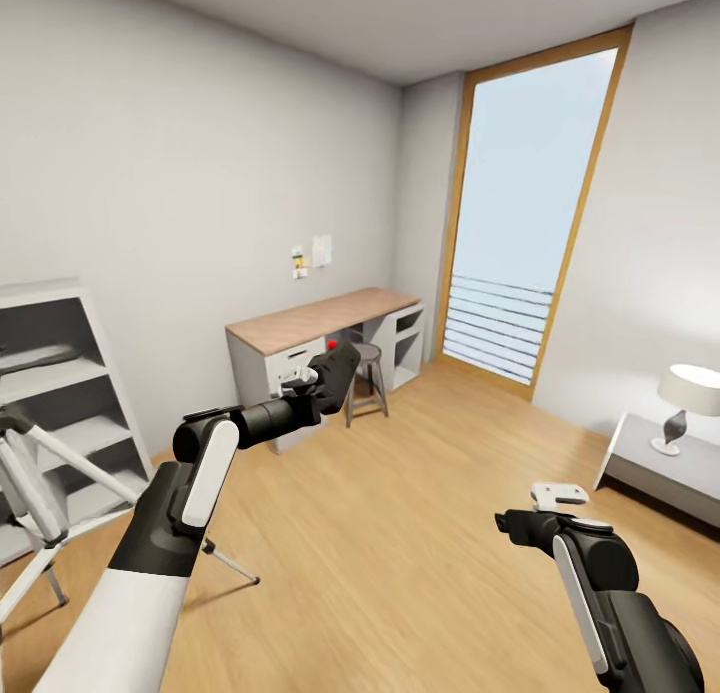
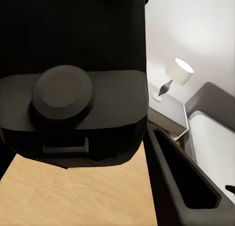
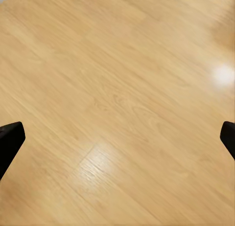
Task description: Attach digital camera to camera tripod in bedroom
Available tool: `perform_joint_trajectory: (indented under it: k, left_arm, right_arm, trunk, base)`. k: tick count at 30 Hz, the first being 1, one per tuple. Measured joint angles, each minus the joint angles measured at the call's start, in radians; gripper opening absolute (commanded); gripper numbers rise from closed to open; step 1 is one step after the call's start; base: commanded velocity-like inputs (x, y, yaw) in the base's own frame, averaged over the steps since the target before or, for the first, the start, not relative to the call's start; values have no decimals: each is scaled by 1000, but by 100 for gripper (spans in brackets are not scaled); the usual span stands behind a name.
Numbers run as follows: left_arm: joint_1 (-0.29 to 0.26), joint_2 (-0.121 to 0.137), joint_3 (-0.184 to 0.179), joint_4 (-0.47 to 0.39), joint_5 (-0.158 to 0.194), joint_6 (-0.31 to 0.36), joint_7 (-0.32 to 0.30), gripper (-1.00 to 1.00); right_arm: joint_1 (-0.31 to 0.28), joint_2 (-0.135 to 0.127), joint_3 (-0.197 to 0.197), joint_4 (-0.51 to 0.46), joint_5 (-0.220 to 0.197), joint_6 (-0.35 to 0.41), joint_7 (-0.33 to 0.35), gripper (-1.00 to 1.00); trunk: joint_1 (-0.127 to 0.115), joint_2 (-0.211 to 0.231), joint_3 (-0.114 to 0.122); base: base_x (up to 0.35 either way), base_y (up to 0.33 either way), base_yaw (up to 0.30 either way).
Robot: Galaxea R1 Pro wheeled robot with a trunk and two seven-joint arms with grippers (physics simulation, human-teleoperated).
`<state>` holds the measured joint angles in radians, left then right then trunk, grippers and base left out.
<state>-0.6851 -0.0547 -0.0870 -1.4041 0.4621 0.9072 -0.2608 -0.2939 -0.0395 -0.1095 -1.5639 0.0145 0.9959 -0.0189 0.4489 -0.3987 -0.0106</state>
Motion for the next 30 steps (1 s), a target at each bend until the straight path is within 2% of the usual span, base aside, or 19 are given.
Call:
perform_joint_trajectory:
  k: [26, 30]
  left_arm:
    - [0, 0, 0, 2, 0, -1, 2, -100]
    - [0, 0, 0, 2, 0, -1, 2, -100]
  right_arm:
    - [0, 3, 0, 0, -3, -5, -3, 100]
    - [0, 3, -18, 0, -2, -5, -4, 100]
  trunk:
    - [0, 0, 0]
    - [0, 0, 0]
  base:
    - [321, -81, 0]
    - [307, -117, 0]
